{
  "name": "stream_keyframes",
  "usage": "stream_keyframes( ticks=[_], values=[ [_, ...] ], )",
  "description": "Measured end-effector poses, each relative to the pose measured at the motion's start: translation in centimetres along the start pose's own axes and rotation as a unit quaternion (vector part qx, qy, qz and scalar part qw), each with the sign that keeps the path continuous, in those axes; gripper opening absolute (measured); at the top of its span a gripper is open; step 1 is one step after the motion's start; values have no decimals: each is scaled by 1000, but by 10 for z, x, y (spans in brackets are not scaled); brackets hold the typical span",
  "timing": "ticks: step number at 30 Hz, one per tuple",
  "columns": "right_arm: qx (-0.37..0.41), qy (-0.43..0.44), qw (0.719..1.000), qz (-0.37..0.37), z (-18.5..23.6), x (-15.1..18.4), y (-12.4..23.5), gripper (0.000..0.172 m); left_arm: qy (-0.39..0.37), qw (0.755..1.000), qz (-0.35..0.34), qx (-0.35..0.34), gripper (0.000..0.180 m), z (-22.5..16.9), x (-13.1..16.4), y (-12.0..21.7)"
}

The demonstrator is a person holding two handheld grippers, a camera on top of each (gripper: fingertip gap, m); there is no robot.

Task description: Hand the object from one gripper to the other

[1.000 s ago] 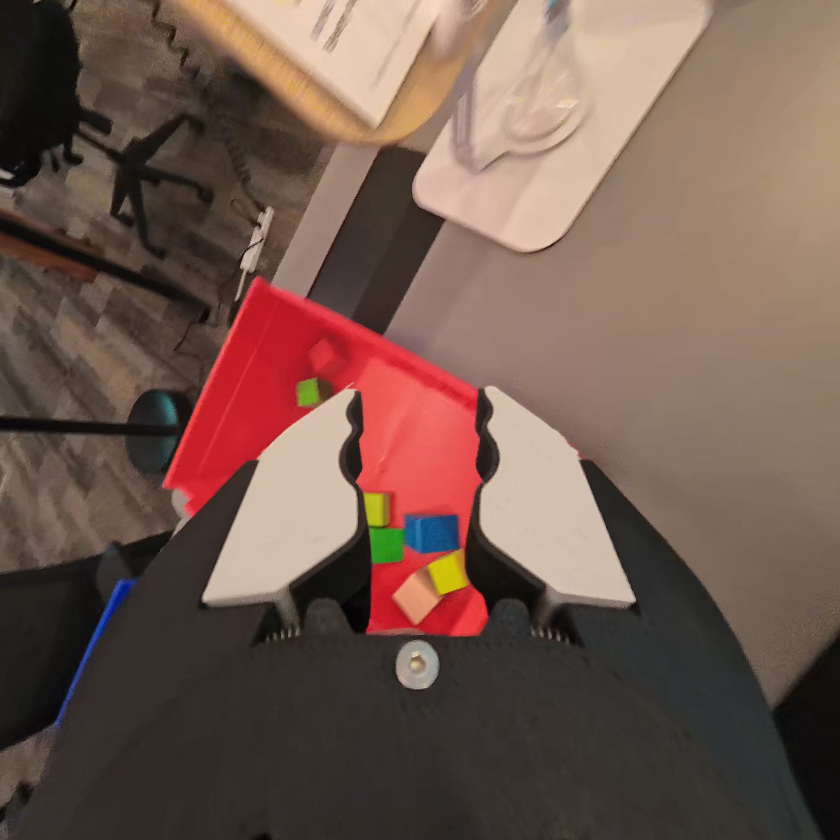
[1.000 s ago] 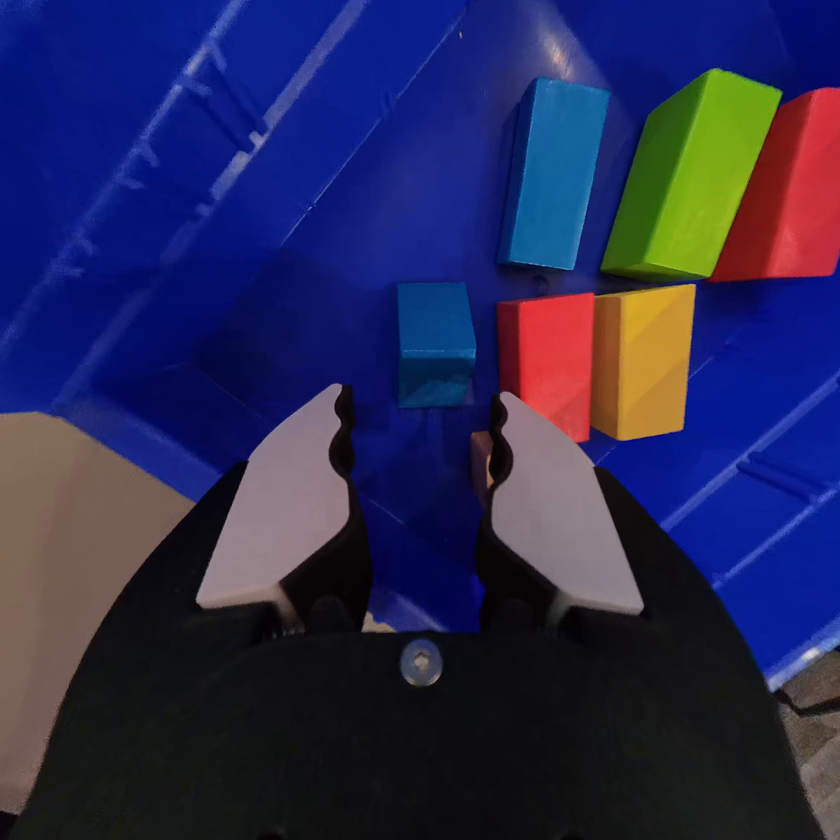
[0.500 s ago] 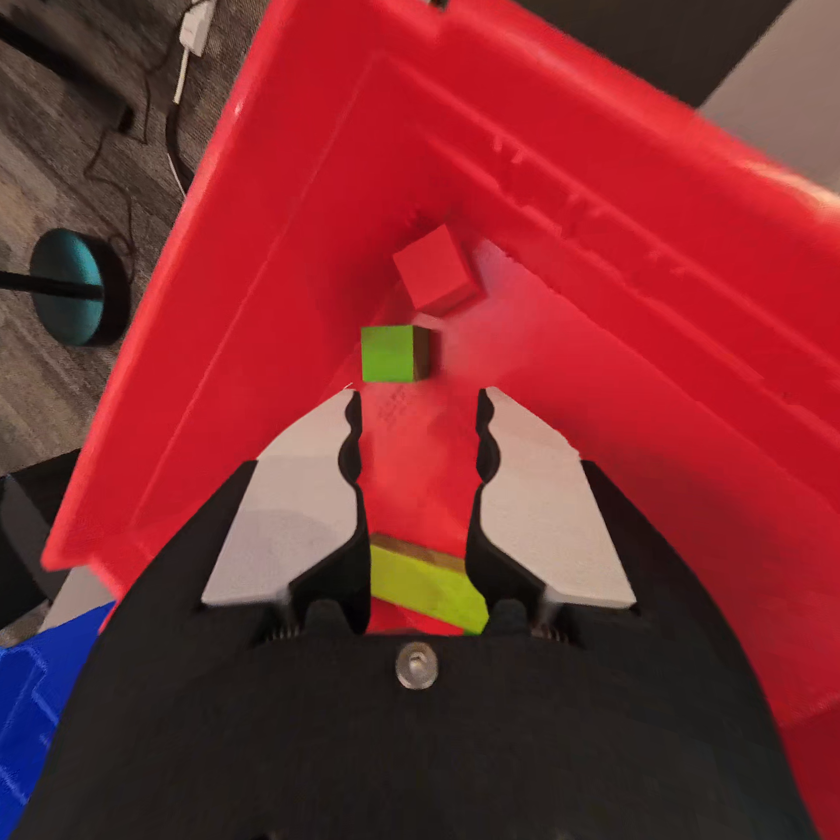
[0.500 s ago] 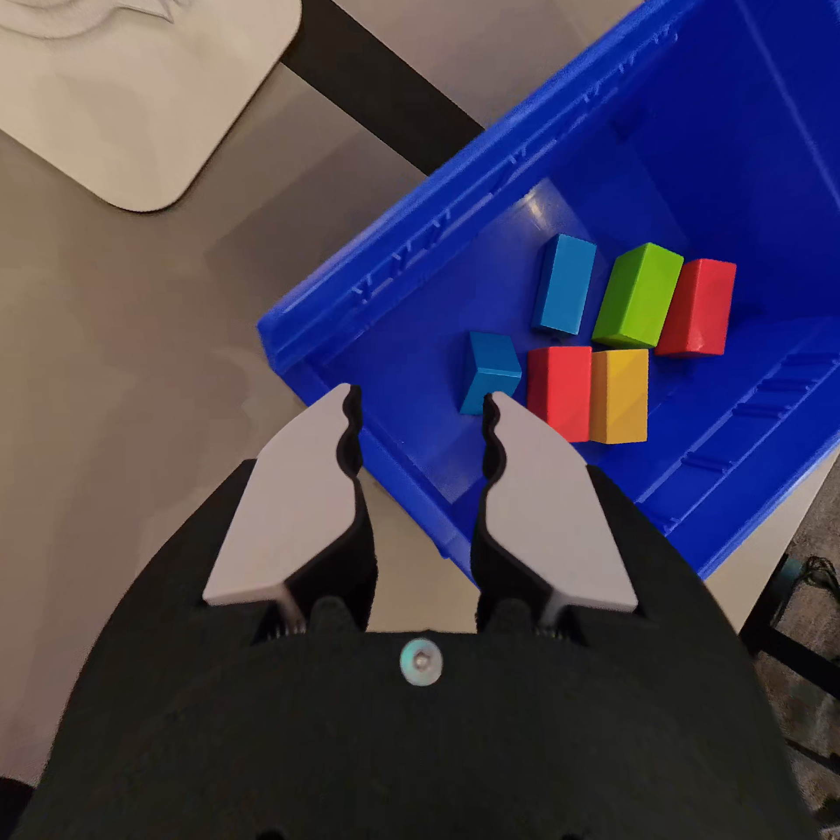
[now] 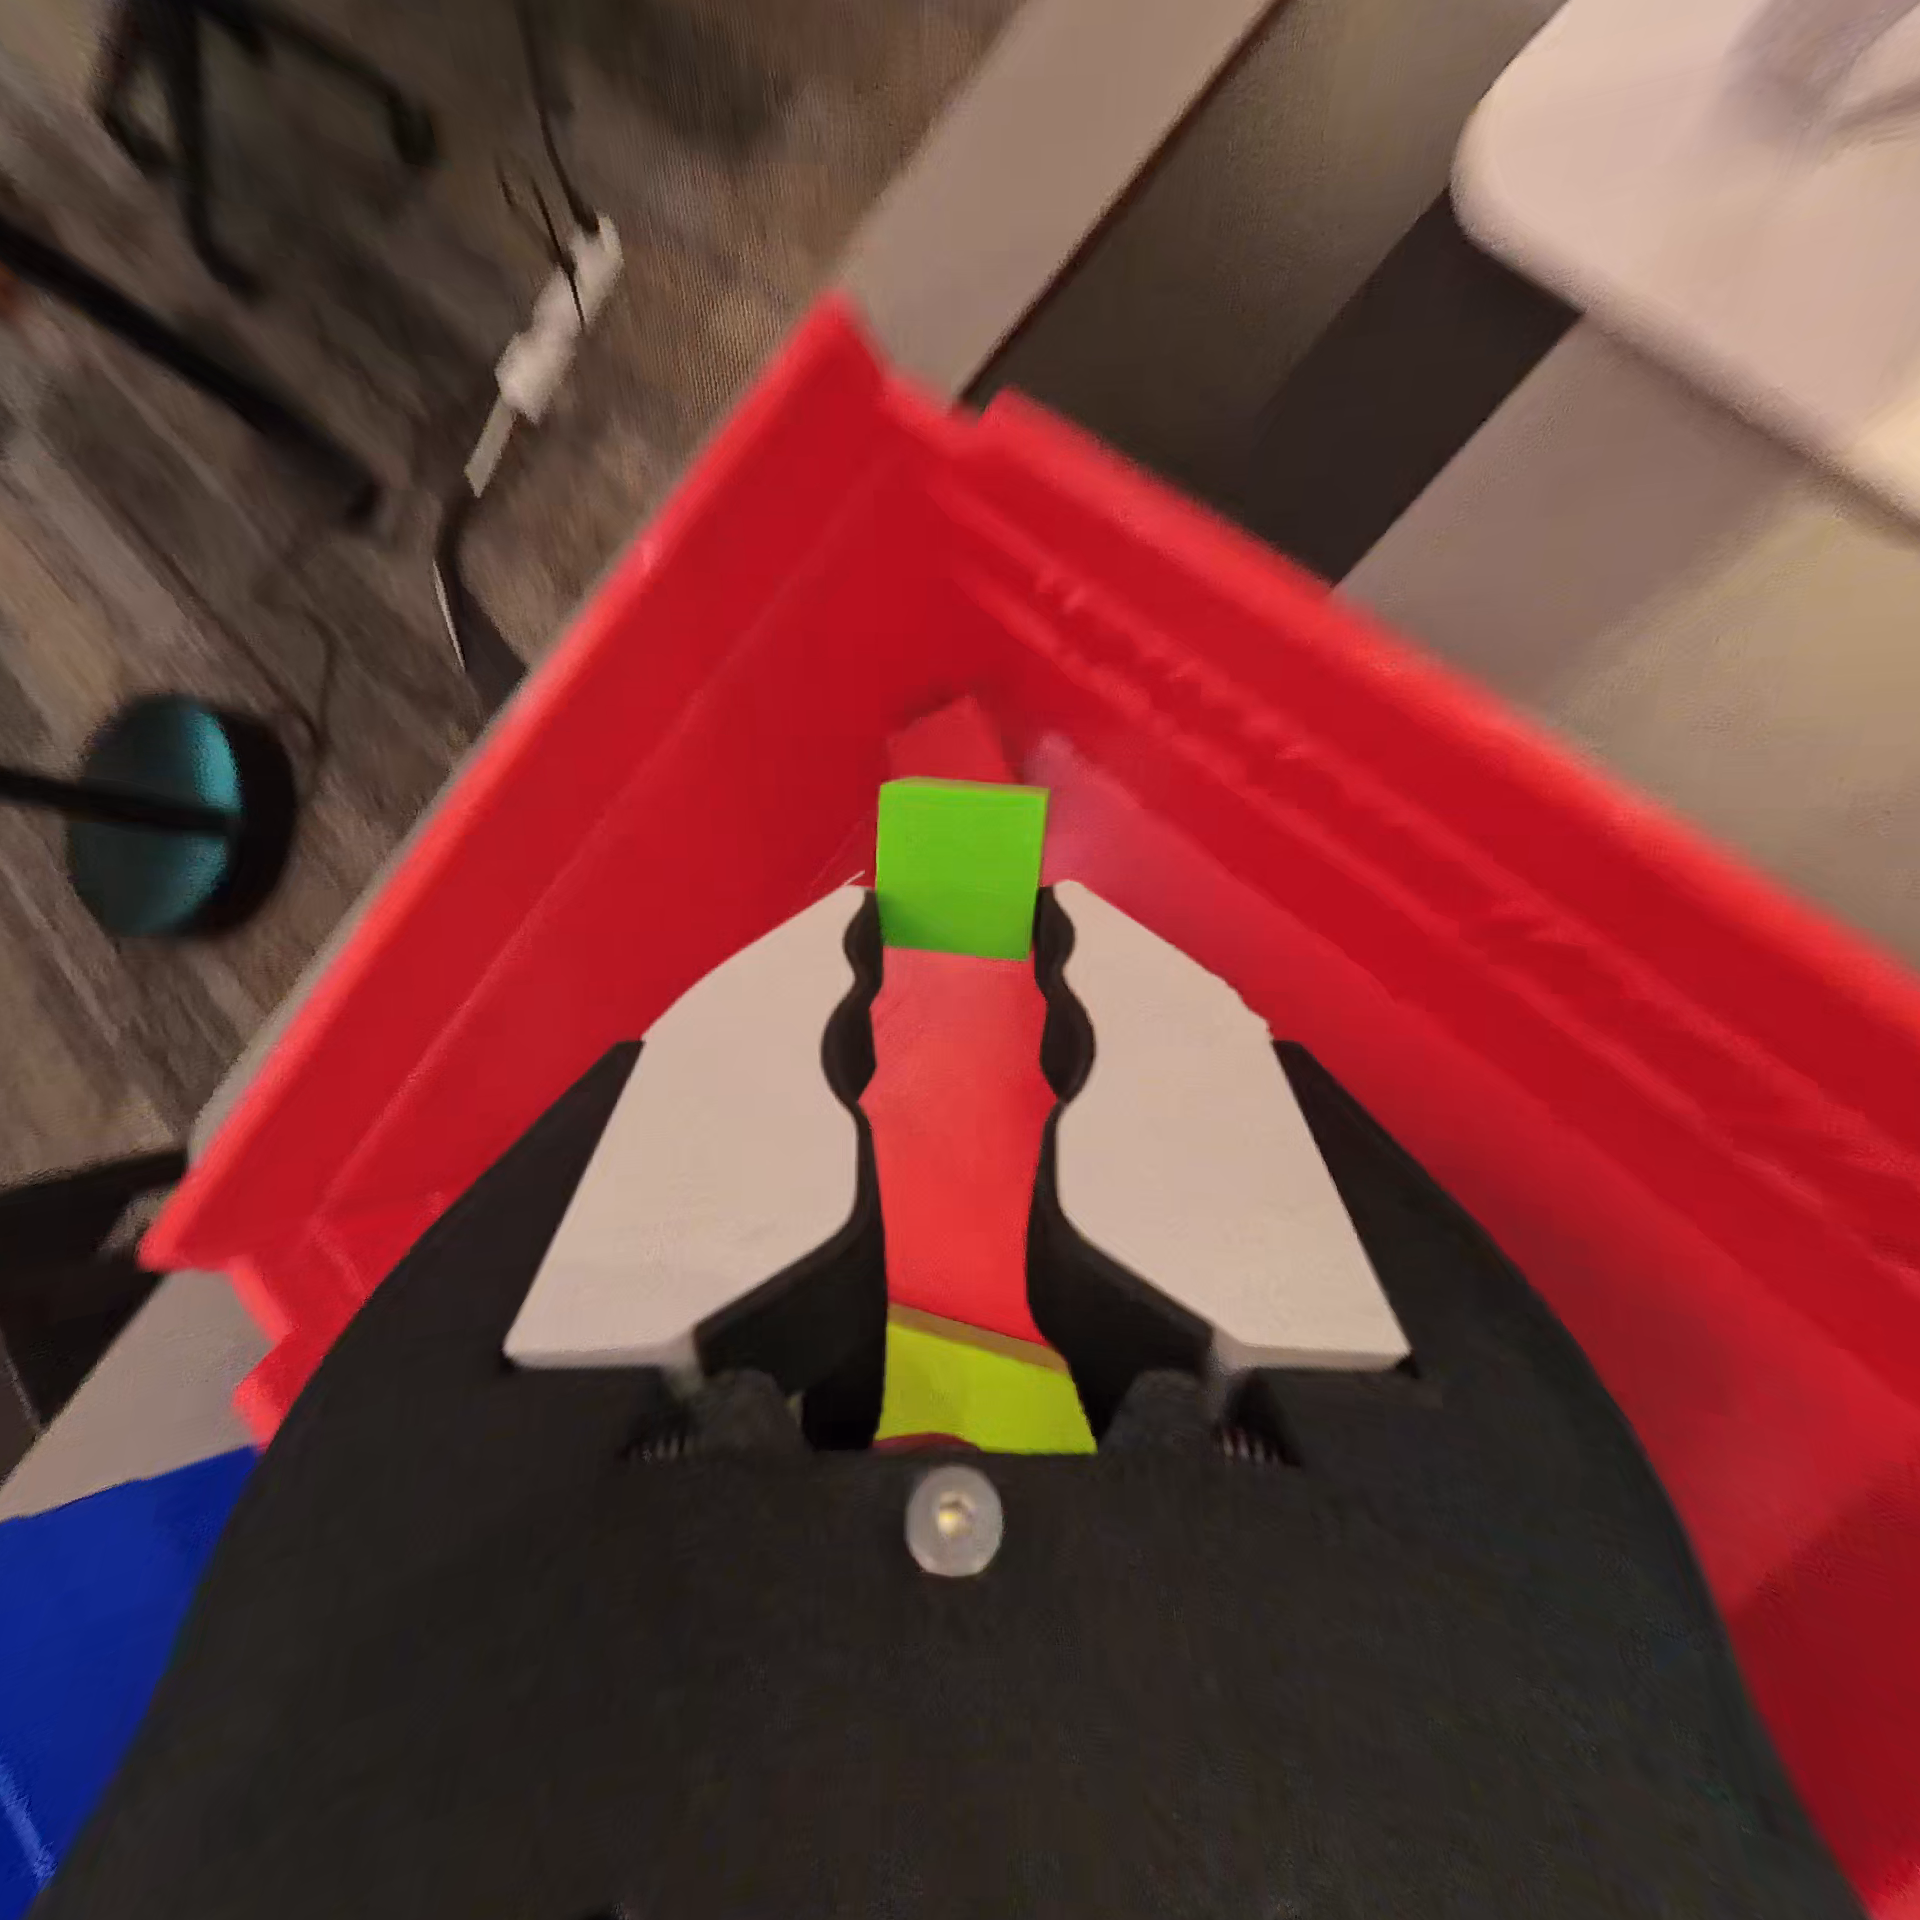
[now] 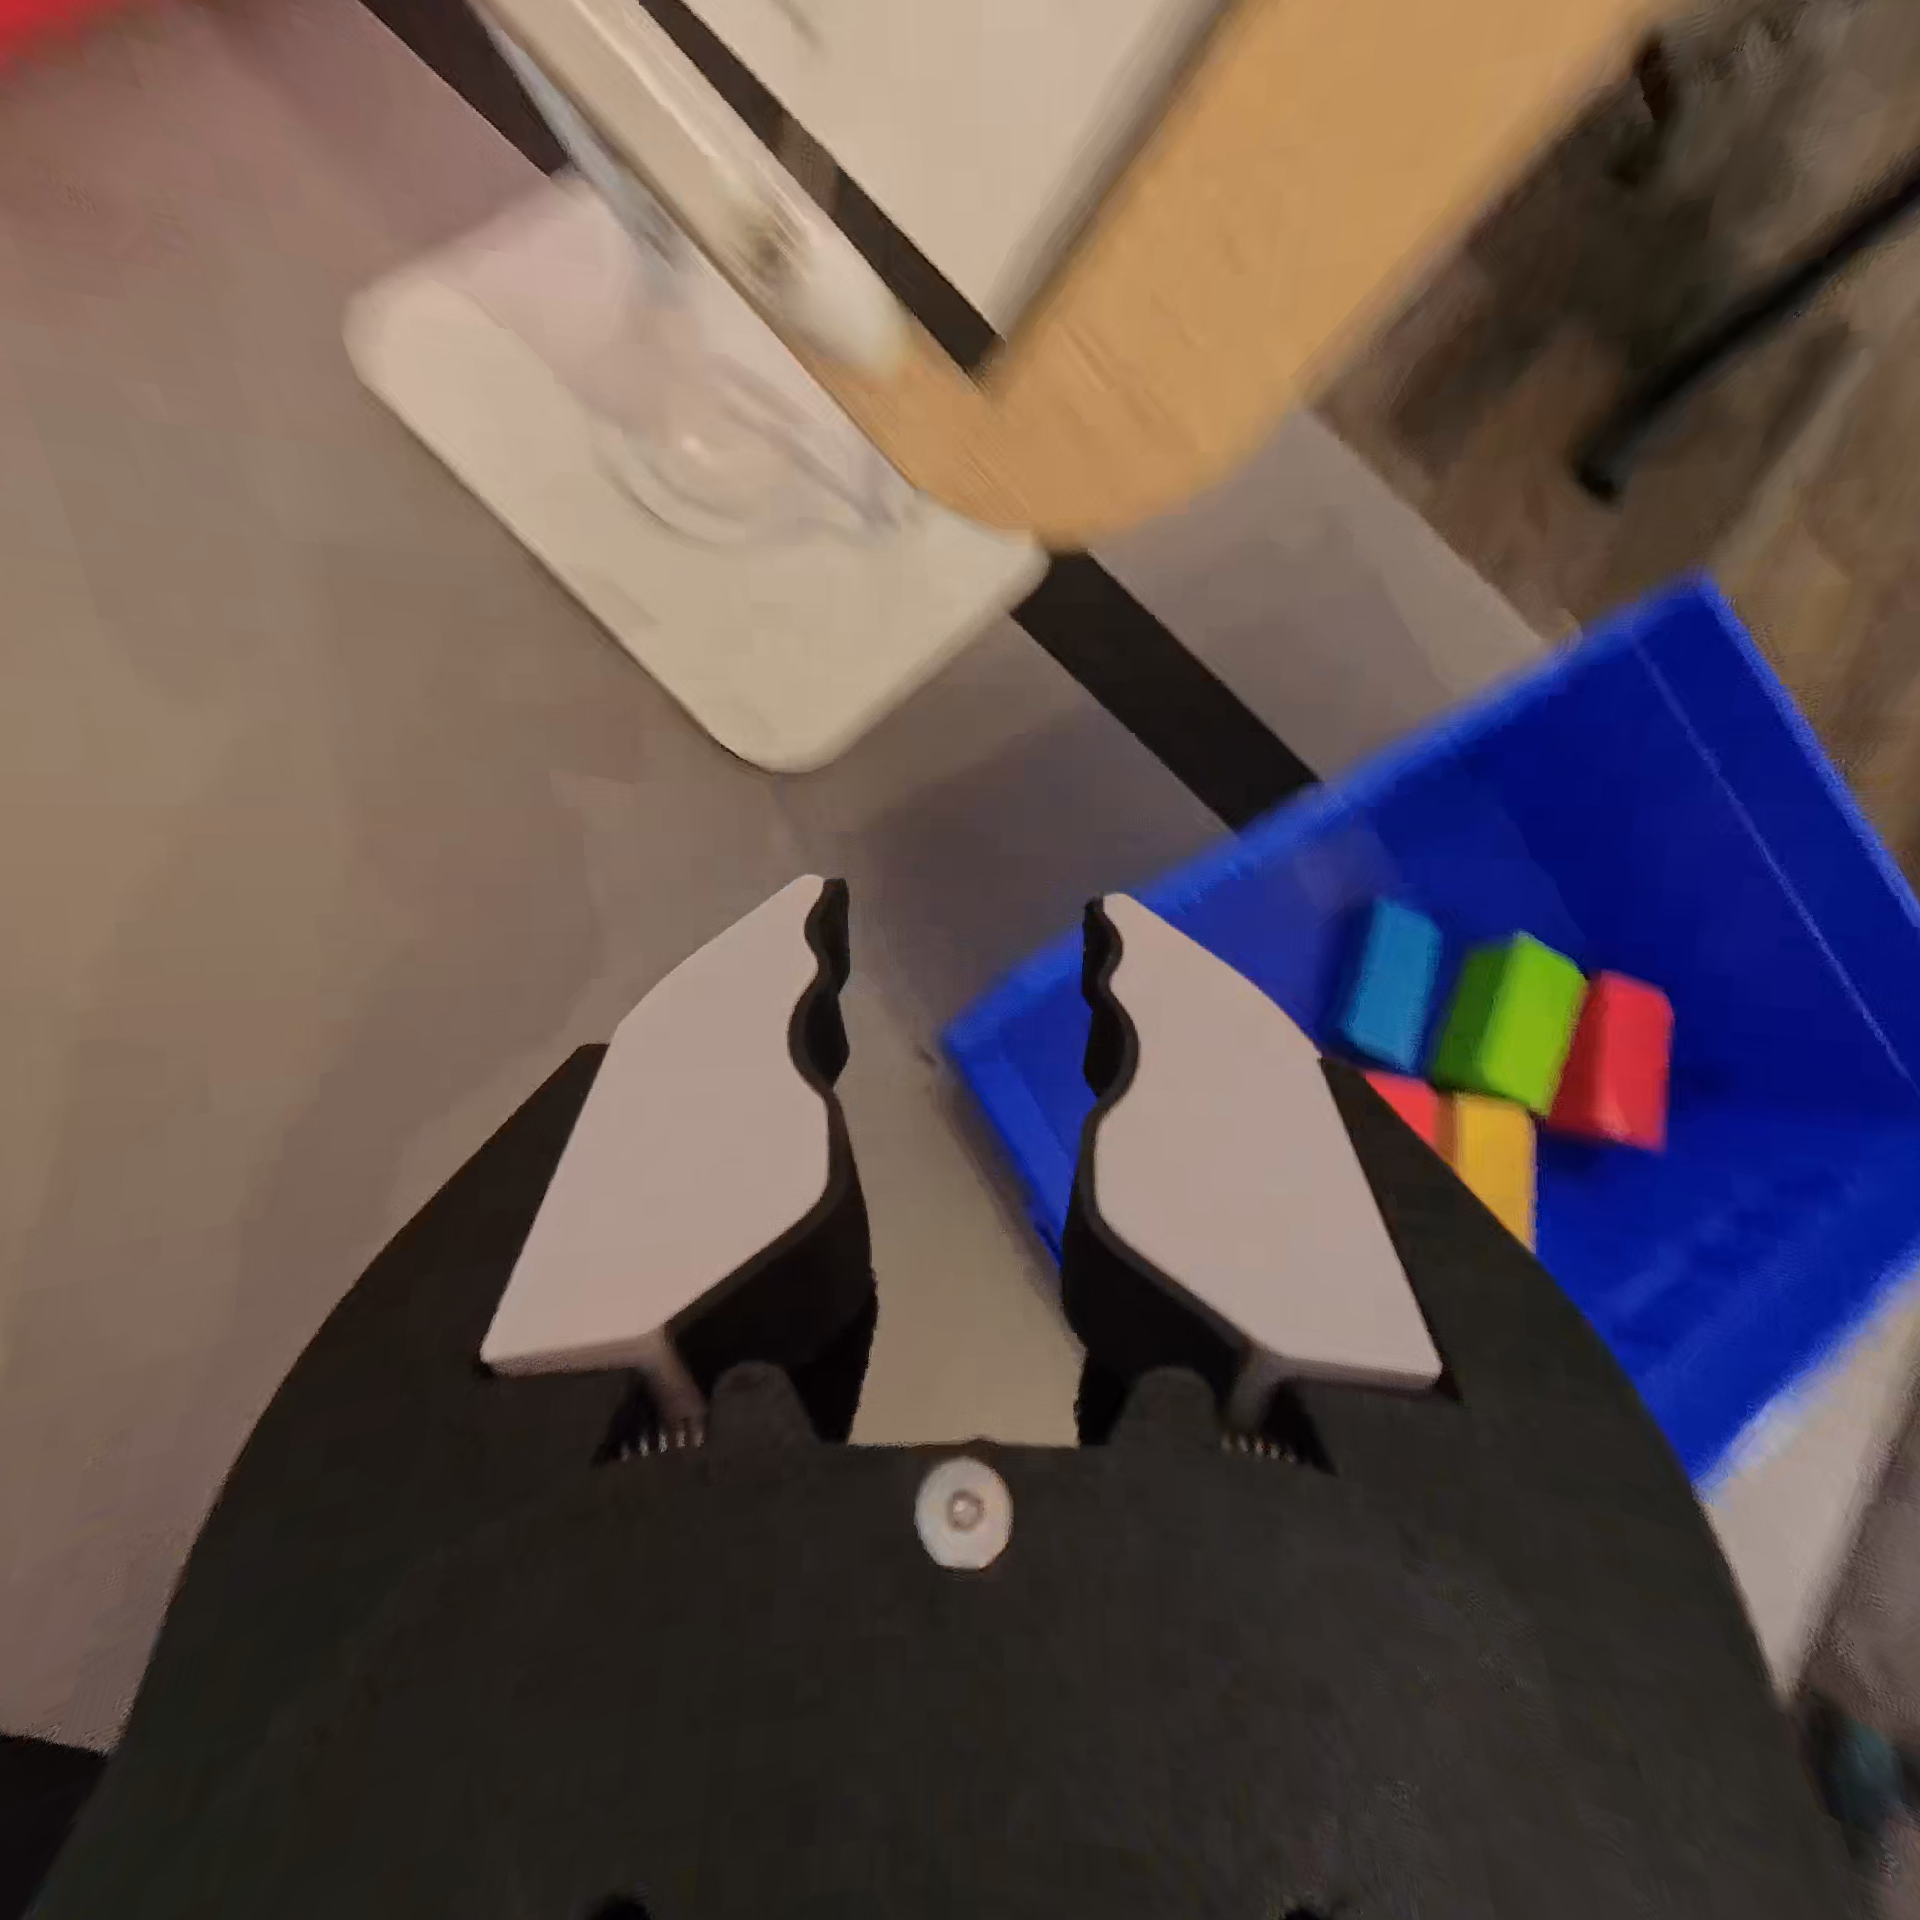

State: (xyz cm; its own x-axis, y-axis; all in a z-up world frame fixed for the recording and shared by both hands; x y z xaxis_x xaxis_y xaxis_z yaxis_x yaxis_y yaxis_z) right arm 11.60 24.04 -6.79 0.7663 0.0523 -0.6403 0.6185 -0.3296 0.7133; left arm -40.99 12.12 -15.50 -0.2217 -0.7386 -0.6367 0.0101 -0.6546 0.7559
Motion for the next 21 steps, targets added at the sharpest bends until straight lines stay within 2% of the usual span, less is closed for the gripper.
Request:
stream_keyframes(
  ticks=[3,5,8,10,12,15,19,21],
  values=[
    [-106,12,987,-119,44,-51,10,41,-34,990,-134,-10,28,-36,-23,62],
    [-178,13,965,-194,73,-84,14,41,-77,971,-228,9,28,-76,-39,103],
    [-292,-4,919,-264,111,-124,10,46,-201,927,-316,16,28,-148,-55,149],
    [-385,-40,869,-307,133,-145,8,45,-242,901,-358,42,28,-193,-64,172],
    [-461,-70,822,-326,151,-160,5,47,-278,879,-384,48,28,-230,-70,187],
    [-540,-86,765,-340,171,-171,6,50,-318,852,-410,62,28,-271,-76,200],
    [-591,-85,721,-352,183,-173,13,46,-330,832,-437,85,28,-297,-80,208],
    [-608,-79,703,-359,186,-172,18,36,-335,827,-443,92,28,-304,-81,209]
  ],
)
Point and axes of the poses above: each gripper's, where its closed fingertips meet, y back along the fingers, x out of its underside, z = x × y across the jaws, the point moved 5 cm from there along y, back along the fingers, and after that the axes turned 10 degrees about y, right-handed, at the moved point
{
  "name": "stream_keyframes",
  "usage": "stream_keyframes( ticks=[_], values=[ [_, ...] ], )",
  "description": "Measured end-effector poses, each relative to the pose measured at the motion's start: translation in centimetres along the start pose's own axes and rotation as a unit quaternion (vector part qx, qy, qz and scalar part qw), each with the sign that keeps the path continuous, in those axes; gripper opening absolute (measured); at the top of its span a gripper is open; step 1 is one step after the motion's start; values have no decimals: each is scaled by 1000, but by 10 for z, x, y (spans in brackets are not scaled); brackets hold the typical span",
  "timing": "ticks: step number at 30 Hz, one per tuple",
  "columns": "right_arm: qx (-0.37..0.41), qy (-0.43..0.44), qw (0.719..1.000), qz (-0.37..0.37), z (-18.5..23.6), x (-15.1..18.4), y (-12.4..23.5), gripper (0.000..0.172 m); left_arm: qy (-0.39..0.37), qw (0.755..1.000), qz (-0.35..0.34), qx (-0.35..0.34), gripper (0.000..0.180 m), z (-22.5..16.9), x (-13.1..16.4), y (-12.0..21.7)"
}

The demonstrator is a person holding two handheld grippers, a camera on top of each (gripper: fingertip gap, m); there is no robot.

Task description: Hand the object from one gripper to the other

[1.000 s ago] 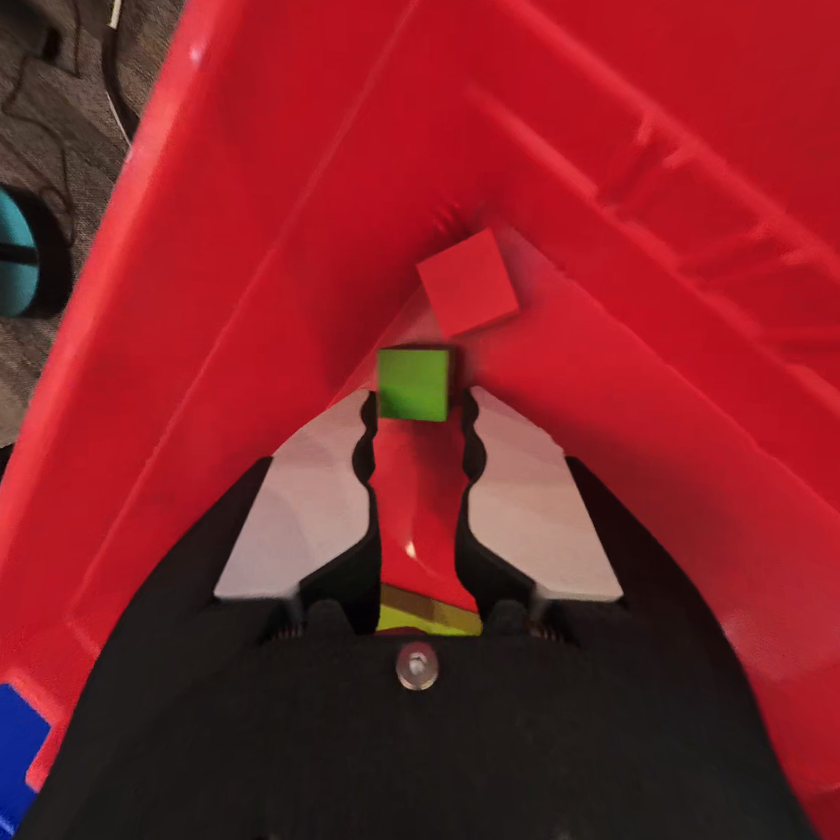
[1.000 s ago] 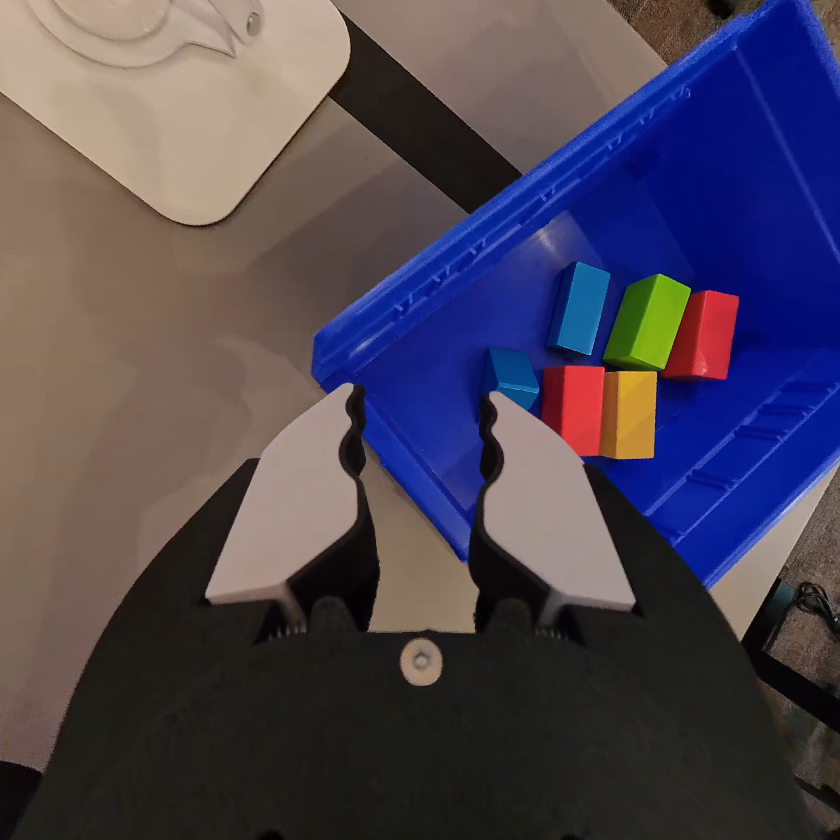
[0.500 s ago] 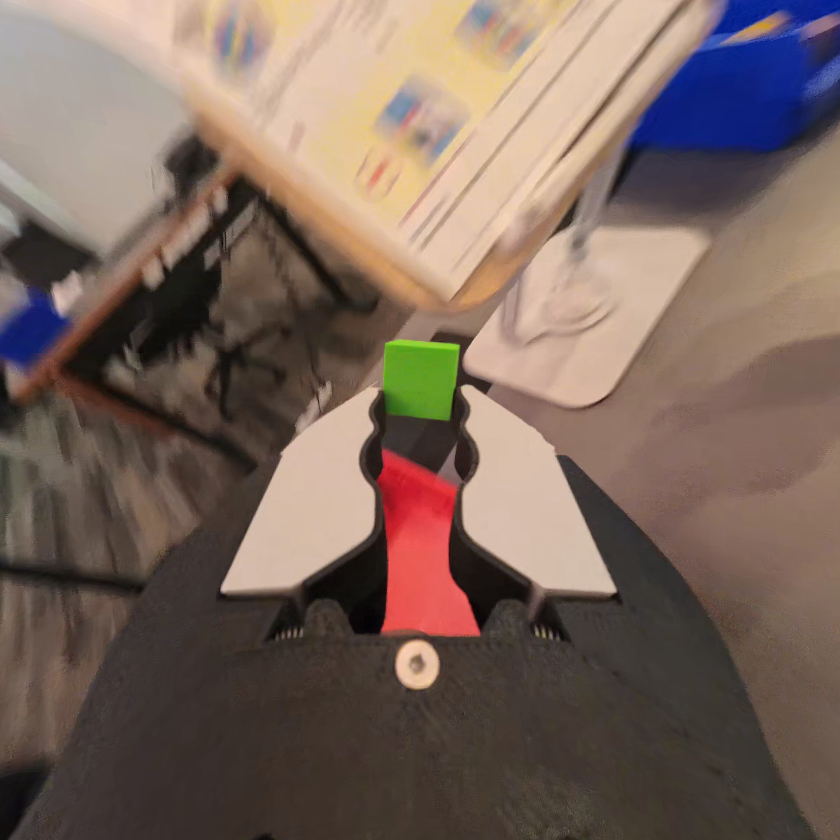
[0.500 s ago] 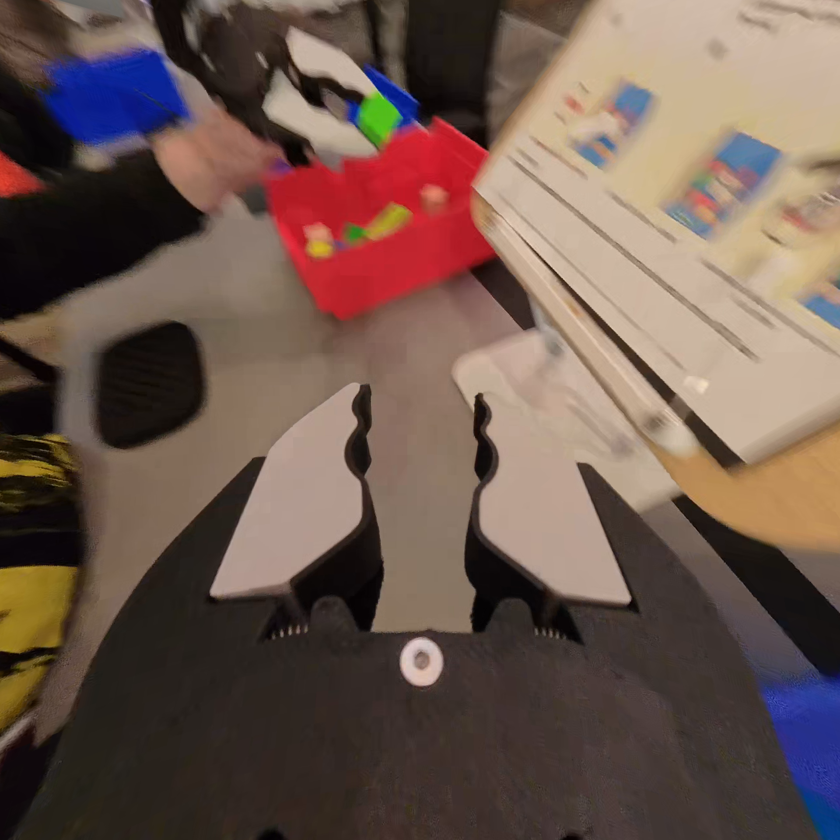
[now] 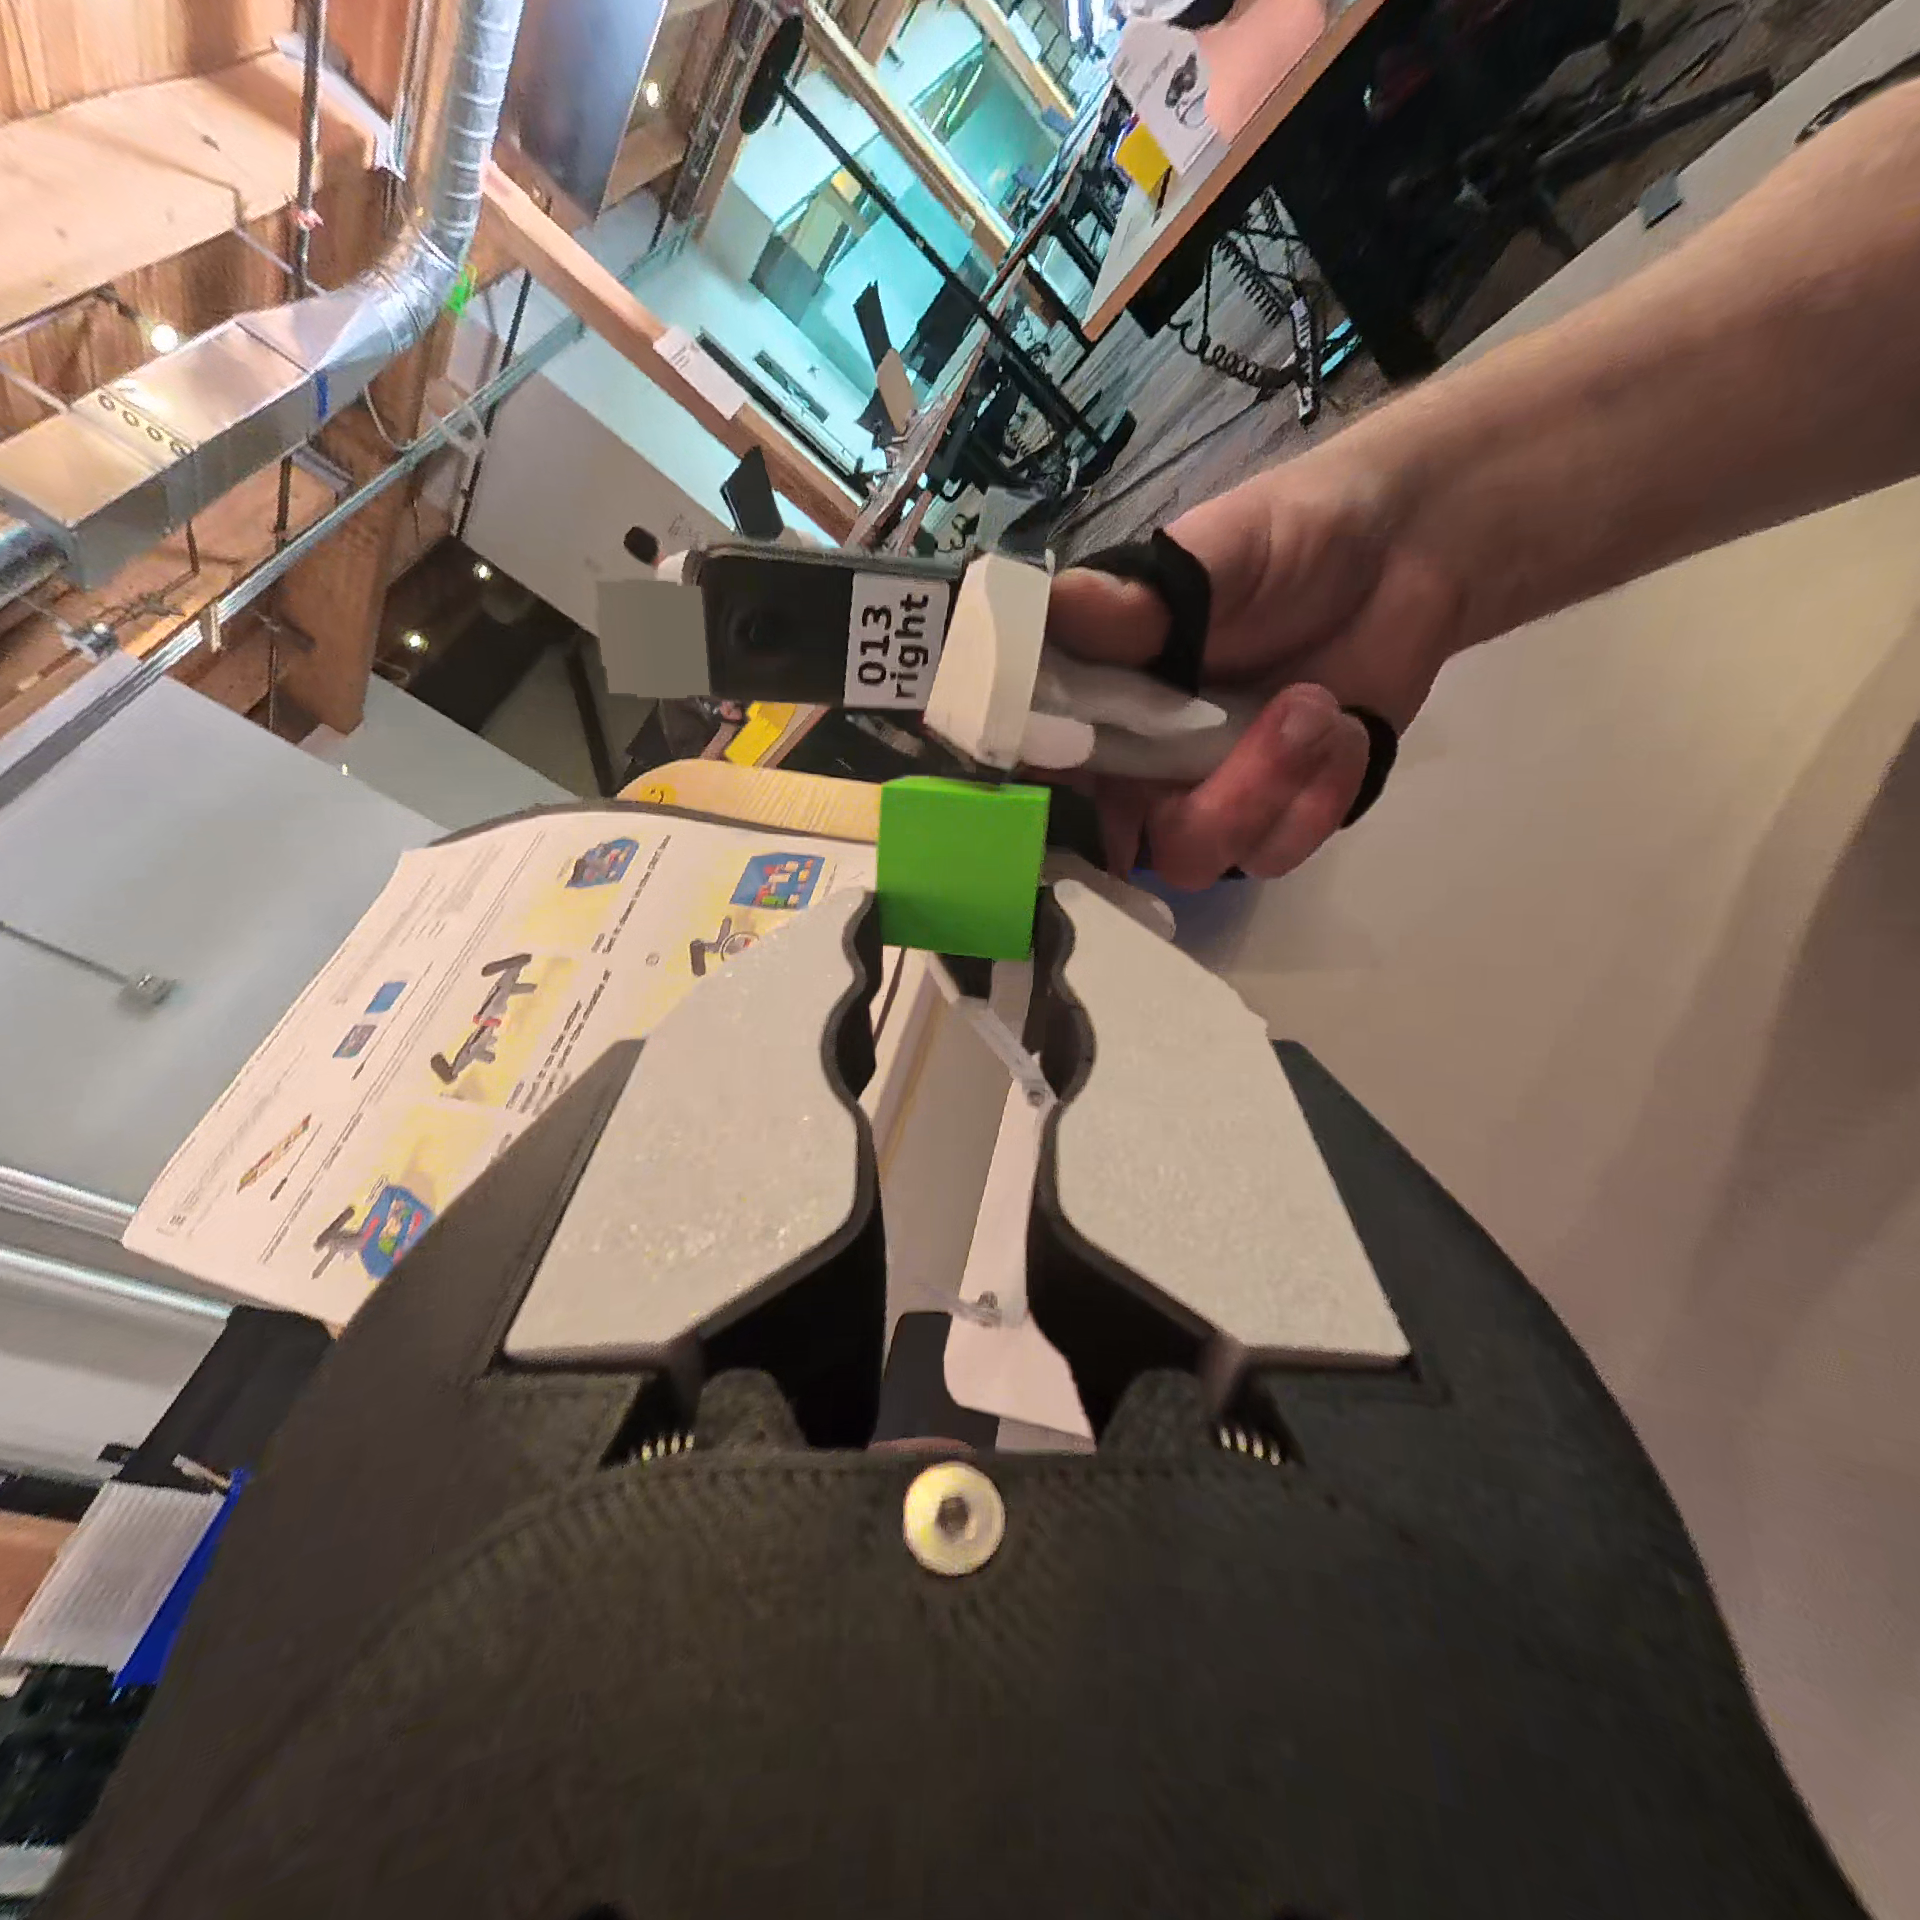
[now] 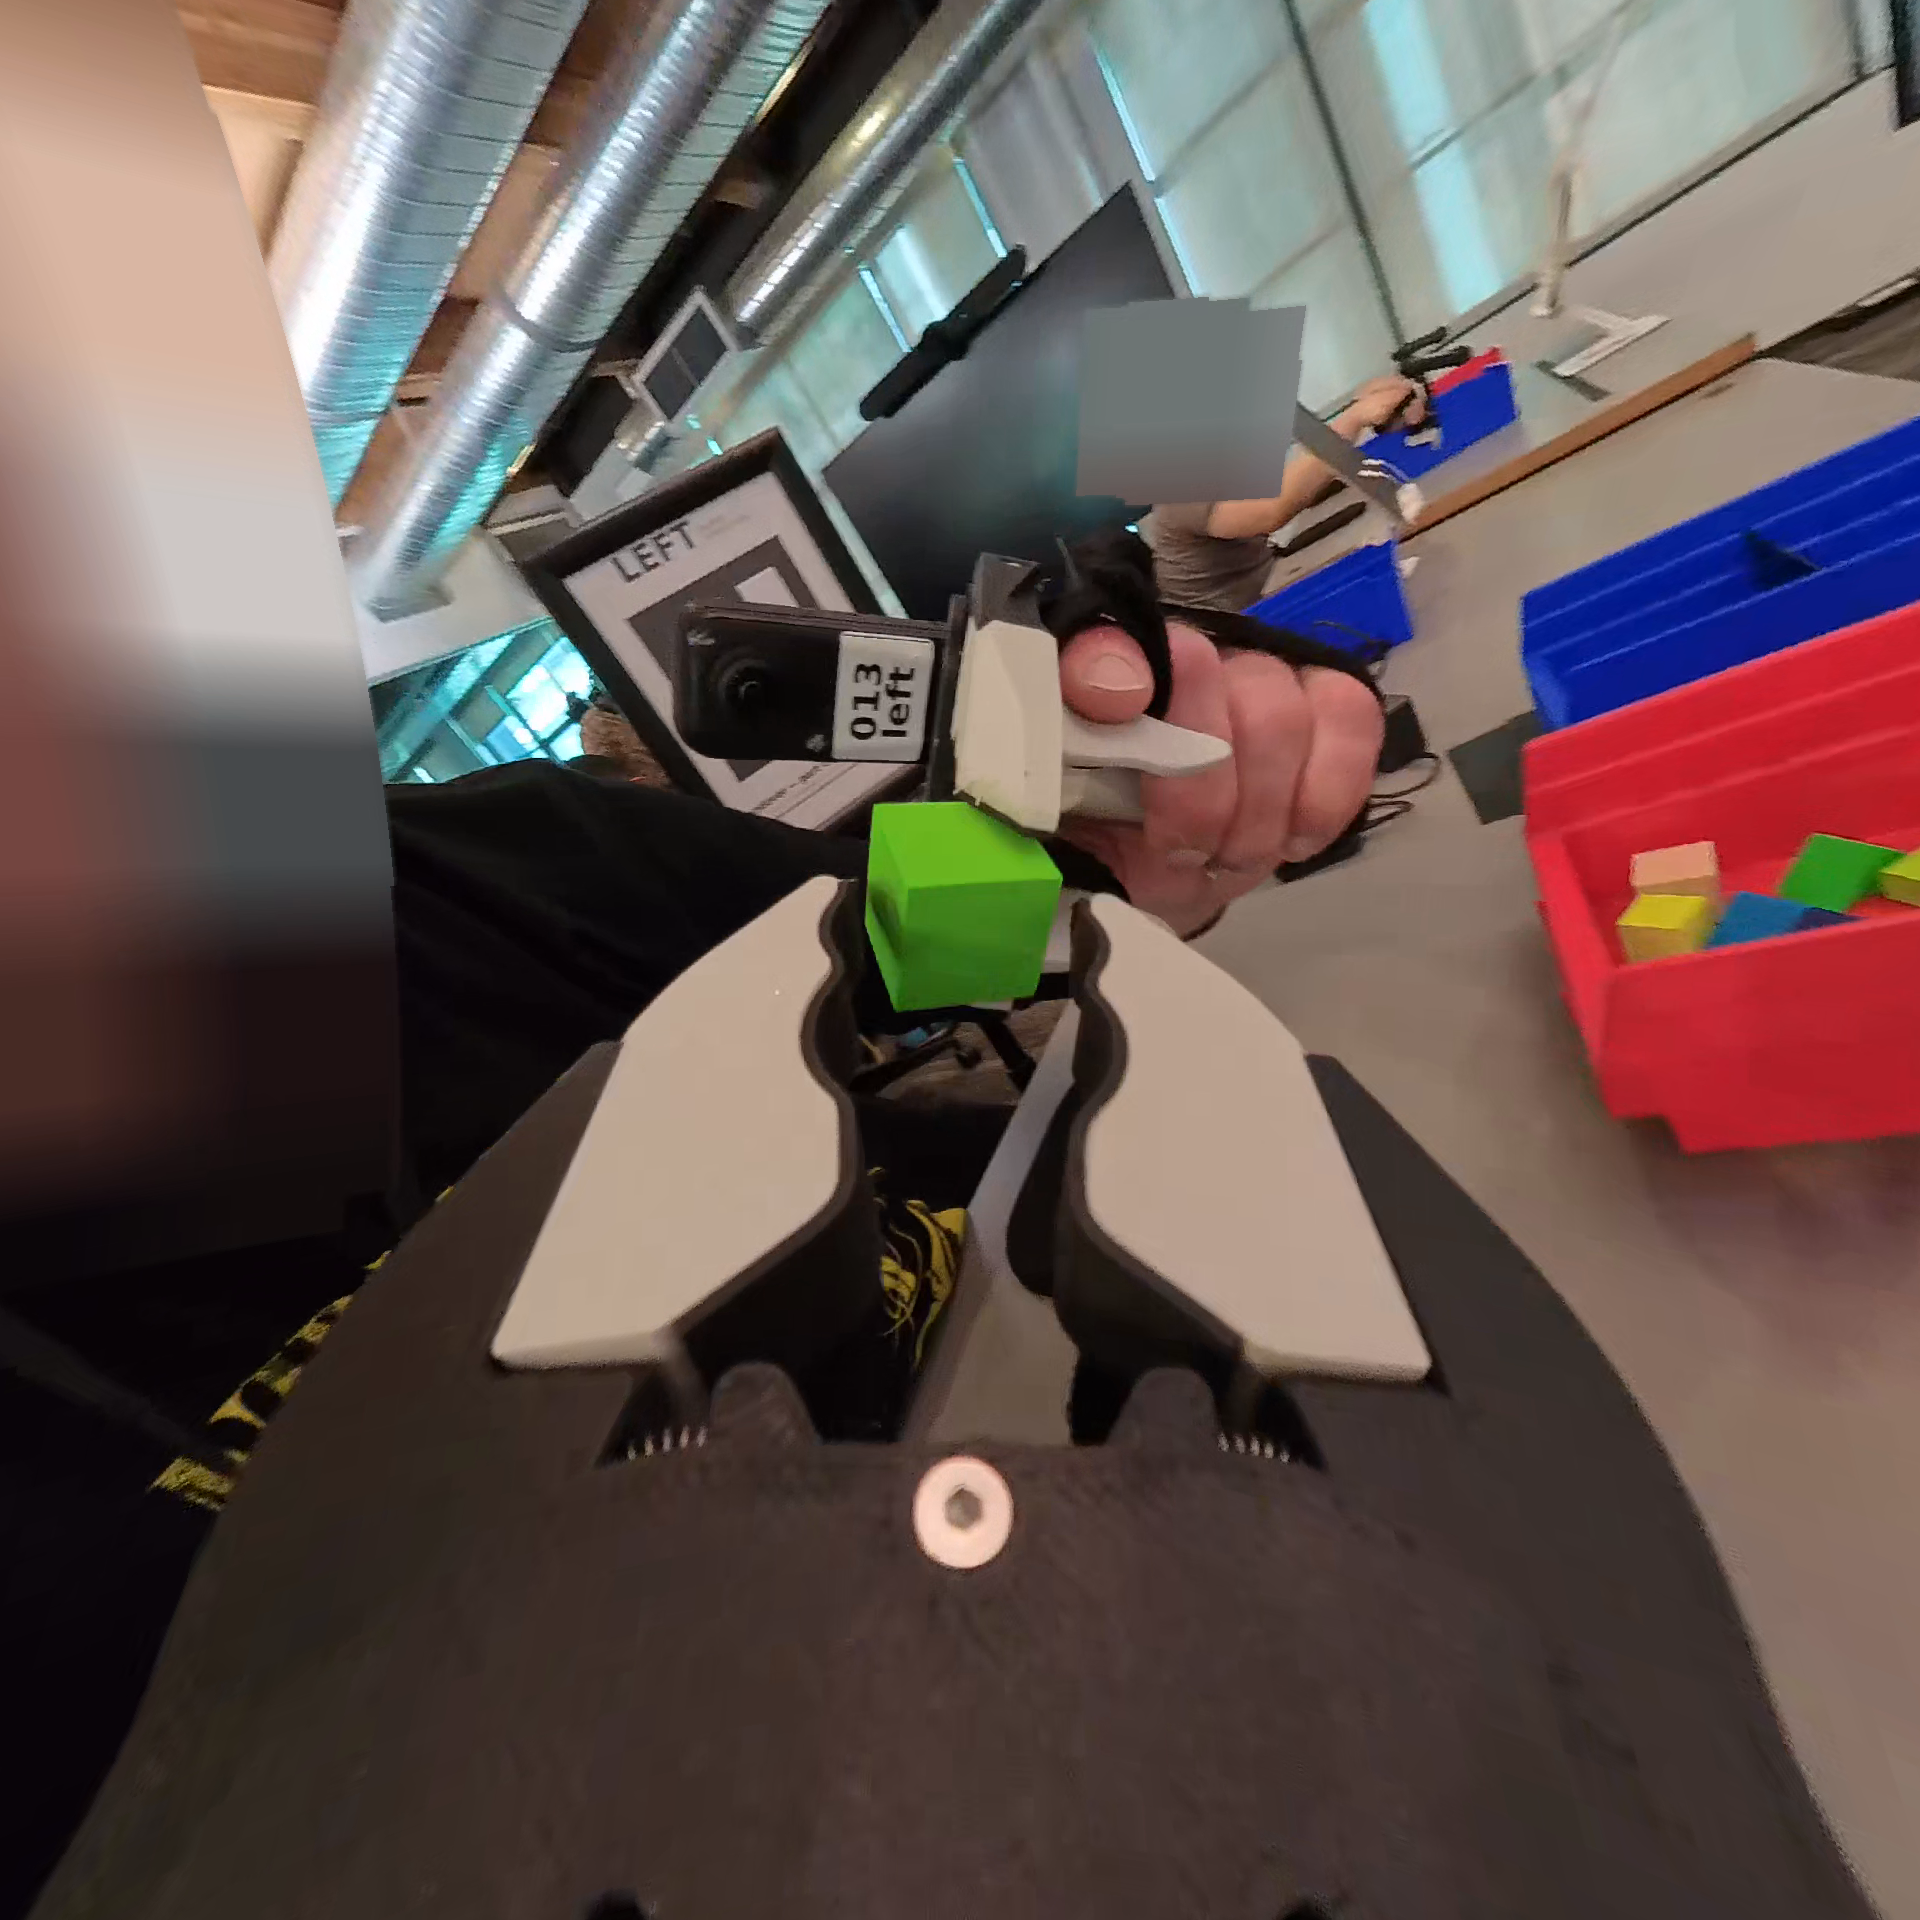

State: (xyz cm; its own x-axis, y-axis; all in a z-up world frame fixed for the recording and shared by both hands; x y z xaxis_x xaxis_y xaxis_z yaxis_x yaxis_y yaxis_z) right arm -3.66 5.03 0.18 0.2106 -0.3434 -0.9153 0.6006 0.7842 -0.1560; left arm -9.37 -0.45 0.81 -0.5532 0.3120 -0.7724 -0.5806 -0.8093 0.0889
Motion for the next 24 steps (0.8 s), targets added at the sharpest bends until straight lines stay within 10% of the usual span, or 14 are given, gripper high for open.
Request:
stream_keyframes(
  ticks=[7,11,14,17,24],
  values=[
    [24,37,999,9,17,0,14,26,6,1000,-17,9,29,-9,-9,-10],
    [176,80,980,55,18,-13,77,26,20,1000,-14,-3,26,-1,-6,-5],
    [399,95,906,103,1,-30,180,26,35,999,9,-14,3,7,4,5],
    [614,75,763,188,-17,-37,301,26,49,998,41,-27,0,12,20,13],
    [688,-76,640,332,-103,10,450,26,75,990,112,-35,0,17,52,27]
  ],
)
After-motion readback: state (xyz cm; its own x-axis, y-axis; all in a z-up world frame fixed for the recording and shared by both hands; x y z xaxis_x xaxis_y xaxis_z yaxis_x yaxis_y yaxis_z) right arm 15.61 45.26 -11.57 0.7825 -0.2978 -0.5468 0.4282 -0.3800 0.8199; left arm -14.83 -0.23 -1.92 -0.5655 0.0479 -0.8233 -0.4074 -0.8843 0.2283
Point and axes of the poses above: each gripper's, where its closed fingertips meet, y back along the fingers, x out of its underside, z = x × y across the jaws, the point moved 5 cm from there along y, back along the fingers, and after that the axes turned 10 degrees about y, right-handed, at the moved point
